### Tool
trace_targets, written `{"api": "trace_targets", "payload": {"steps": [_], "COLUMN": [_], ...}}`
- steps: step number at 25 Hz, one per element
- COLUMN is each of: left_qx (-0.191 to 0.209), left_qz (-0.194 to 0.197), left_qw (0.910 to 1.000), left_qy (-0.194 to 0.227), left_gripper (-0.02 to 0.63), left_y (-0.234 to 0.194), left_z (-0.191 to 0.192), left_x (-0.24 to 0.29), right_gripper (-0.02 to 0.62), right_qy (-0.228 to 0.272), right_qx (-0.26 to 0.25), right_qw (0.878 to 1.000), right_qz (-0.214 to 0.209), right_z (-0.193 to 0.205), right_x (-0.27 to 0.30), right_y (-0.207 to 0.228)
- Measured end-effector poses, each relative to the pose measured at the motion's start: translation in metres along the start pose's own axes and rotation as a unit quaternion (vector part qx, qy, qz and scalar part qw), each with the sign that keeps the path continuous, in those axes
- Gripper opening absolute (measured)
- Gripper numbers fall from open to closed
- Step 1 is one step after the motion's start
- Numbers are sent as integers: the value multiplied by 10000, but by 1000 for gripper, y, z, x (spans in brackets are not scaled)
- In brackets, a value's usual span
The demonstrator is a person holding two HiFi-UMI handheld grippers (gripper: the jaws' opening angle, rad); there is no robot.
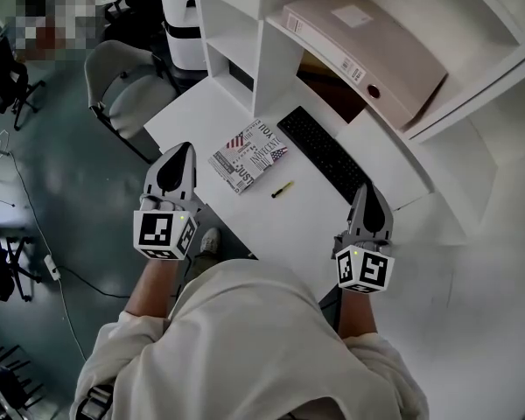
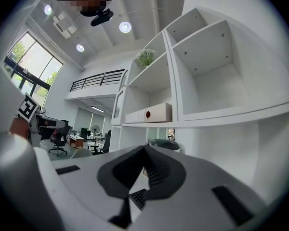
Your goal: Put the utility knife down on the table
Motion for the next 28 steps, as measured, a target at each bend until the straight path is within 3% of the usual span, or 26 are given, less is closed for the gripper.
{"api": "trace_targets", "payload": {"steps": [28], "left_qx": [-42], "left_qz": [138], "left_qw": [9999], "left_qy": [-4], "left_gripper": [0], "left_y": [-7], "left_z": [-1], "left_x": [-3], "right_gripper": [3], "right_qy": [55], "right_qx": [-38], "right_qw": [9999], "right_qz": [87], "right_z": [-5], "right_x": [-6], "right_y": [-13]}}
Point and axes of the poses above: the fingertips, and each gripper's own axes: x forward along the fingers, y to its right, z out of its underside, the point moved 9 cm from there along -x, backward along the fingers, and after that the axes turned 1 degree about -y, right-handed, at the moved point
